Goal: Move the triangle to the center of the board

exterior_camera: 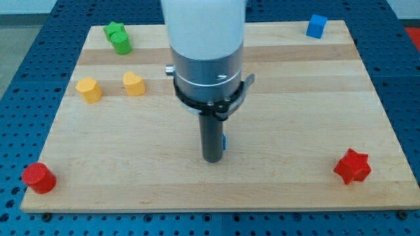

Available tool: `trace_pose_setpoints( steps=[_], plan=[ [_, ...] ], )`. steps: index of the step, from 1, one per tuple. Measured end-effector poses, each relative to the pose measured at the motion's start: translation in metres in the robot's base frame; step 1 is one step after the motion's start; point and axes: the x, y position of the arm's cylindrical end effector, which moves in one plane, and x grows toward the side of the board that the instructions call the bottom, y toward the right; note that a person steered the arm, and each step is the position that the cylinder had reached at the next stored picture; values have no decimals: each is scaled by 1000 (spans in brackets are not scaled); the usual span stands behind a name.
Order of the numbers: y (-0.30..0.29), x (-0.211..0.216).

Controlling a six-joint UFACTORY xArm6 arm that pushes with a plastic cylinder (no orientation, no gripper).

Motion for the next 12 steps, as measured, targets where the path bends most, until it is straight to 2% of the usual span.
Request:
trace_pose_setpoints(
  steps=[4, 7, 9, 10, 12],
  plan=[
    [15, -1],
    [16, -29],
    [0, -8],
    [-17, -10],
    [-17, -43]
  ],
)
